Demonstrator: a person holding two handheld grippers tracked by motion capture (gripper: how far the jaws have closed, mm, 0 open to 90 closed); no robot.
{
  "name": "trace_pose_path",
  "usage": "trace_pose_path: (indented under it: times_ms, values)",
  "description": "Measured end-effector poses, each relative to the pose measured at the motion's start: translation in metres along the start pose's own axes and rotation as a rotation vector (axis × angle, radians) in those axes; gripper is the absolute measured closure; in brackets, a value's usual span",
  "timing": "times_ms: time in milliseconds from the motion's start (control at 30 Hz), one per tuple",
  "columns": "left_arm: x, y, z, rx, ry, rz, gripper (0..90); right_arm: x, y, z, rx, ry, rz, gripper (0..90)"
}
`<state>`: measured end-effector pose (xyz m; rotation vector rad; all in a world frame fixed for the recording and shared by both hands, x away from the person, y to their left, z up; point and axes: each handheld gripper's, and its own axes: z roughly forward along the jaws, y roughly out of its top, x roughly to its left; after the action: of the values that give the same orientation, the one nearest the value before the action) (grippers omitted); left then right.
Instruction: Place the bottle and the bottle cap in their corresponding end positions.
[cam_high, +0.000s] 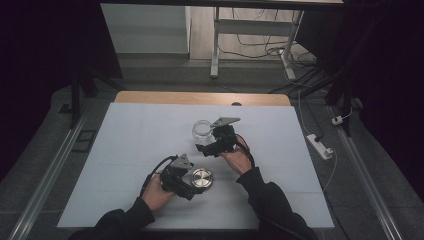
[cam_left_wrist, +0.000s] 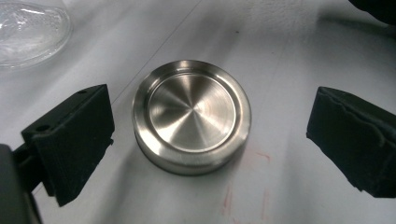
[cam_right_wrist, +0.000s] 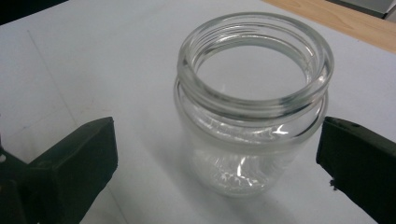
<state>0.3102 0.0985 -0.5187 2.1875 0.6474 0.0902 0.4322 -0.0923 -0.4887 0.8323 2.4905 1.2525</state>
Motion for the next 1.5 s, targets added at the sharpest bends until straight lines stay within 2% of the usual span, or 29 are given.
trace_pose_path:
  times_ms: [267,467,867,1300,1500]
  values:
    - [0.0,-0.005,-0.018,-0.005,-0.023,-0.001,0.3,0.004,-0.001,-0.014,-0.013,0.012,0.001,0.0]
    - [0.003,-0.009,-0.032,-0.032,-0.035,-0.03,0.0,0.01,-0.004,-0.025,-0.018,0.024,-0.012,0.0]
    - [0.005,-0.018,-0.051,-0.057,-0.017,-0.048,0.0,0.02,-0.009,-0.048,-0.03,0.049,-0.014,0.0]
    - [0.006,-0.033,-0.069,-0.075,-0.005,-0.082,0.0,0.035,-0.022,-0.057,-0.013,0.074,-0.047,0.0]
    - [0.007,-0.043,-0.078,-0.081,-0.02,-0.109,0.0,0.04,-0.028,-0.063,-0.027,0.071,-0.034,0.0]
